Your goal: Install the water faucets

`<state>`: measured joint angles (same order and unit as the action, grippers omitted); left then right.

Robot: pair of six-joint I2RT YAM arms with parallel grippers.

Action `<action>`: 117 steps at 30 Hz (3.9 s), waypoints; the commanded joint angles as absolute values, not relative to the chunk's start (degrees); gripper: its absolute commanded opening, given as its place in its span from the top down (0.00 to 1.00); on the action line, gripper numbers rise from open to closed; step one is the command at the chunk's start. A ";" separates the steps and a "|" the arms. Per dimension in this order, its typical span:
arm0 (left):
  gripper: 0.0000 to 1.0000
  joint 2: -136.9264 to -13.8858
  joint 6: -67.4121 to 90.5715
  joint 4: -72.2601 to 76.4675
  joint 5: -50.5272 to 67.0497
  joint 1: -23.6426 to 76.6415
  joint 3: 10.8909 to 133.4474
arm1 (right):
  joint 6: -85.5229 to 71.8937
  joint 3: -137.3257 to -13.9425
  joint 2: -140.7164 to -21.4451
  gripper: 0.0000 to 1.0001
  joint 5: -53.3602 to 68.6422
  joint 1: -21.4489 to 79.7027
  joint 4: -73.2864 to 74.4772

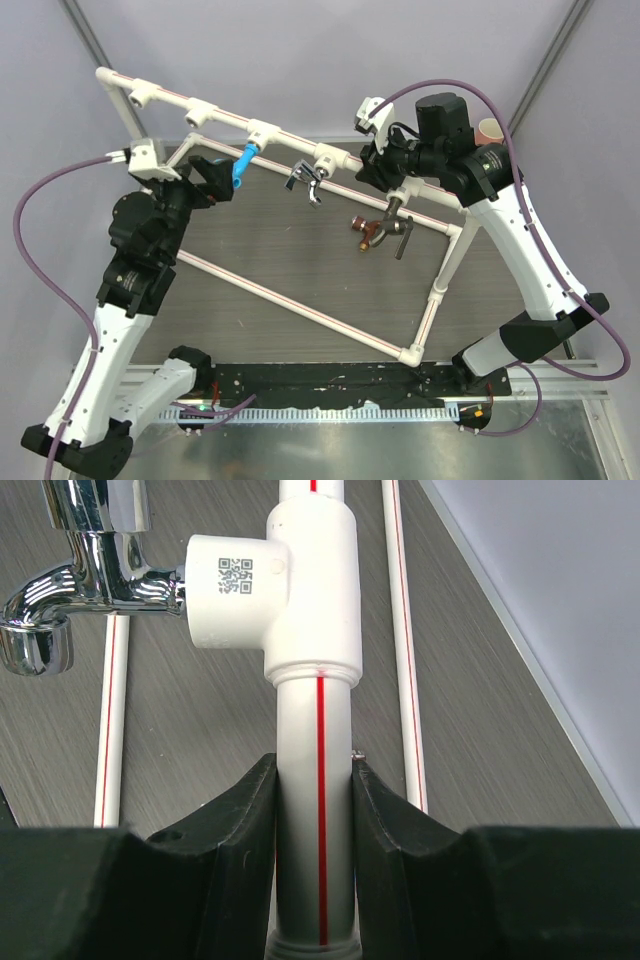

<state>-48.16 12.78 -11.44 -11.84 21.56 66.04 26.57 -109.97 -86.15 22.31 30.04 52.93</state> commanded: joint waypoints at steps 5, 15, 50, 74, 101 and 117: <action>0.09 -43.95 62.72 -8.97 -13.00 13.80 57.41 | 24.78 -108.46 -88.77 0.99 24.43 30.94 53.17; 0.15 -47.63 85.78 7.46 -6.60 13.27 46.67 | 25.14 -108.10 -88.42 0.99 24.26 30.94 53.09; 1.00 -55.89 52.94 5.02 -1.15 13.53 57.03 | 25.22 -108.11 -88.95 0.99 24.26 30.85 53.17; 1.00 -60.03 -13.87 -6.85 -1.91 31.37 64.42 | 25.22 -108.19 -89.47 0.99 24.26 30.94 53.26; 0.16 -58.01 -2.31 -11.43 -26.53 45.27 70.92 | 25.05 -108.37 -89.39 0.99 24.61 31.02 53.35; 0.34 -61.79 3.26 -13.36 -27.69 39.11 74.54 | 25.05 -108.37 -89.12 0.99 24.70 31.11 53.35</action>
<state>-61.30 5.34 -15.14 -29.26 39.27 73.95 26.79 -110.00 -86.37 22.00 30.11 52.62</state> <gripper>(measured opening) 0.695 0.366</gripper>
